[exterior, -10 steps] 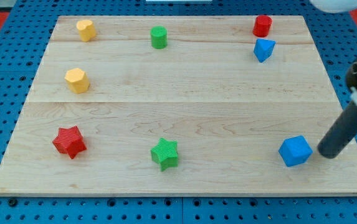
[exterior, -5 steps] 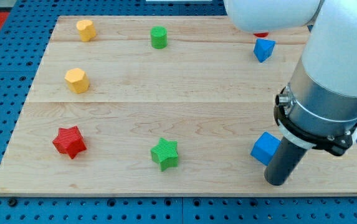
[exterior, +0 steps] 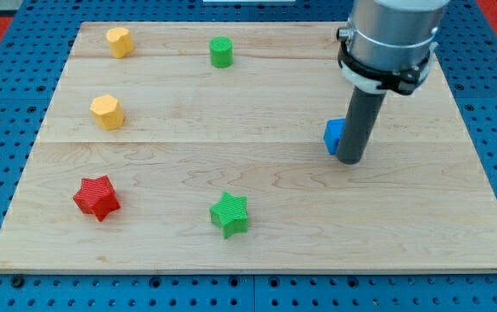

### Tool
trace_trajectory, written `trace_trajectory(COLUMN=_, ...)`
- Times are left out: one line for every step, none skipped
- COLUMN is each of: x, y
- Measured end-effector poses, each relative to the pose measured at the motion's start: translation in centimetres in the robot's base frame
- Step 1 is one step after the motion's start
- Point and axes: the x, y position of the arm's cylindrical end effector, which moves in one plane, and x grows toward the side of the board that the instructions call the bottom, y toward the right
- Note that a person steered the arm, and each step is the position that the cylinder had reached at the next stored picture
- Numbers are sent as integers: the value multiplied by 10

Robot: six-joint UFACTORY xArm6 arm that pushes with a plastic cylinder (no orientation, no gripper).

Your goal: Place the blue blocks below the red circle in a vertical line

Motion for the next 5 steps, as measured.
trace_trajectory(x=-15, y=-28)
trace_trajectory(x=-28, y=-52)
trace_trajectory(x=-46, y=-35)
trace_trajectory(x=-29, y=22)
trace_trajectory(x=-29, y=44)
